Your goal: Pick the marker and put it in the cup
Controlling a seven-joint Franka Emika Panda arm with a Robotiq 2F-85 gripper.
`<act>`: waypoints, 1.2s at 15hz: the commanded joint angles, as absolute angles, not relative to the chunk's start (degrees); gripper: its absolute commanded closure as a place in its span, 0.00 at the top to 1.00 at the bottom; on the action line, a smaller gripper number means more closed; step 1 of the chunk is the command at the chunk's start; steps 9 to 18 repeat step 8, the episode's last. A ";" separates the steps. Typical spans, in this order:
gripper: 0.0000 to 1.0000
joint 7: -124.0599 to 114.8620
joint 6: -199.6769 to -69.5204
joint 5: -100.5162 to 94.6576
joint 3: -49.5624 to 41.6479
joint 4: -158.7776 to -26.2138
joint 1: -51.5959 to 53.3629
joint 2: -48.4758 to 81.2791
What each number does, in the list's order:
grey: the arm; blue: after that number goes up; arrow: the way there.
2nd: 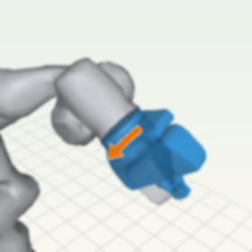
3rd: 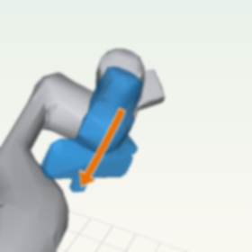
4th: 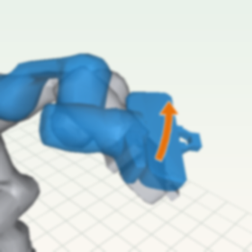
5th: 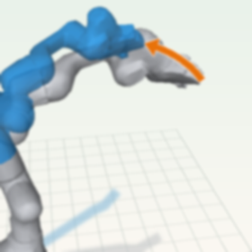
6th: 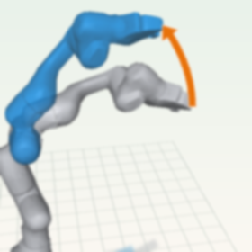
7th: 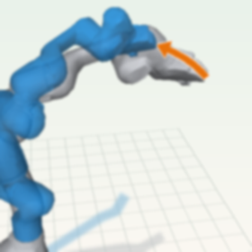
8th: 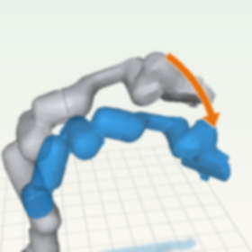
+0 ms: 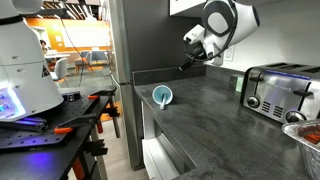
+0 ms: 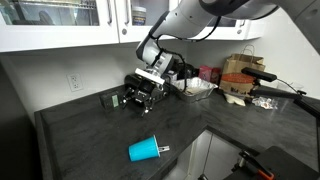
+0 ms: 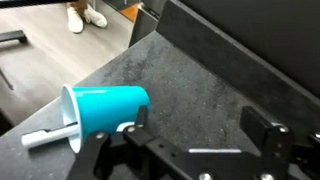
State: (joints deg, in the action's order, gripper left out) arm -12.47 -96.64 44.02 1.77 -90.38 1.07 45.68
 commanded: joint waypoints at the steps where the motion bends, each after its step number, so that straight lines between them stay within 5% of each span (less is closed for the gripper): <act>1: 1.00 -10.56 -103.90 39.04 0.80 -95.92 3.39 40.71; 8: 1.00 -10.91 -121.58 27.14 1.59 -108.06 6.93 29.93; 18: 1.00 -10.91 -121.58 27.14 1.59 -108.06 6.93 29.93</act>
